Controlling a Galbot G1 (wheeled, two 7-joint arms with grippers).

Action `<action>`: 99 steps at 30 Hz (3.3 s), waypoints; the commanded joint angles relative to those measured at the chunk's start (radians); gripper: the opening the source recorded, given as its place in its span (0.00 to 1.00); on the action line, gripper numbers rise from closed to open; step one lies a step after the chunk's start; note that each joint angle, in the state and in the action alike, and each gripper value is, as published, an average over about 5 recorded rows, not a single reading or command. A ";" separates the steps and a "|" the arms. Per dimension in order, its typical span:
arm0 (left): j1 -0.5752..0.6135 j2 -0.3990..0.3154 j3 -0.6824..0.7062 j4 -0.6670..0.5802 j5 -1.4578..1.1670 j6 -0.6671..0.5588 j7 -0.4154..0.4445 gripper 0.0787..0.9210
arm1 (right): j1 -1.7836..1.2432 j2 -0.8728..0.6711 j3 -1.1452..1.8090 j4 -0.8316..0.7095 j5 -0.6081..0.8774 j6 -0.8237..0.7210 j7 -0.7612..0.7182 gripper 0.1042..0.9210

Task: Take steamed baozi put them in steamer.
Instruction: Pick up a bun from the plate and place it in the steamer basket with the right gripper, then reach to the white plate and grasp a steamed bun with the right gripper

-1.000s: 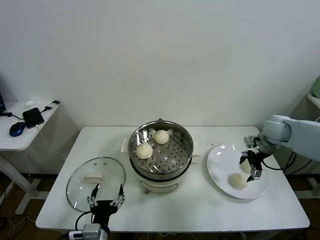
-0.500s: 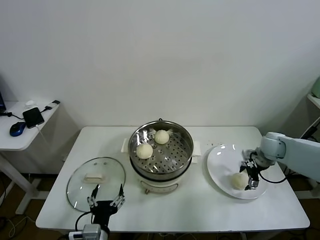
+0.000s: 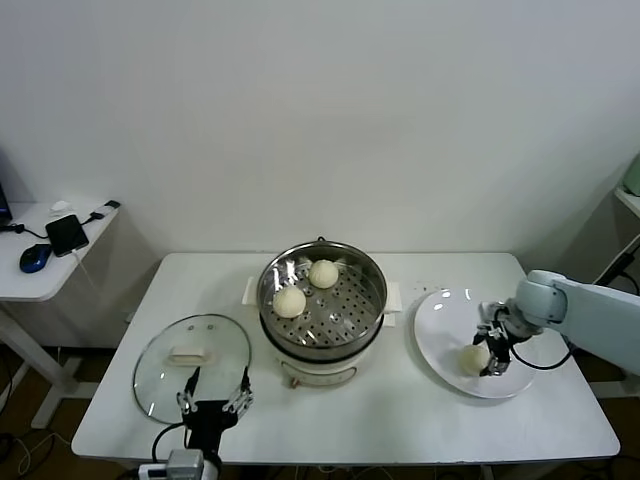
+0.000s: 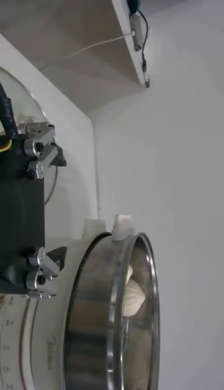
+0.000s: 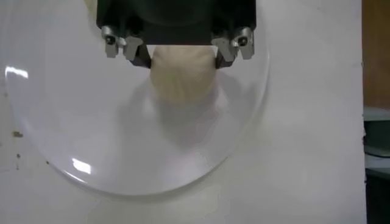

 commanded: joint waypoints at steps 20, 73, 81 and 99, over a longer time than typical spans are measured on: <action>0.023 0.001 0.008 -0.022 0.023 -0.008 -0.003 0.88 | 0.758 0.564 -0.186 0.138 0.147 0.718 -0.271 0.70; 0.044 -0.002 0.008 -0.026 0.022 -0.029 -0.010 0.88 | 0.820 0.231 -0.516 -0.126 0.300 0.418 -0.246 0.88; 0.030 -0.002 0.004 -0.016 0.015 -0.030 -0.013 0.88 | 0.451 -0.022 -0.337 -0.173 0.112 0.301 -0.230 0.88; 0.020 -0.023 0.001 0.009 0.037 -0.017 -0.006 0.88 | -0.127 0.068 0.205 -0.393 -0.180 0.249 -0.163 0.88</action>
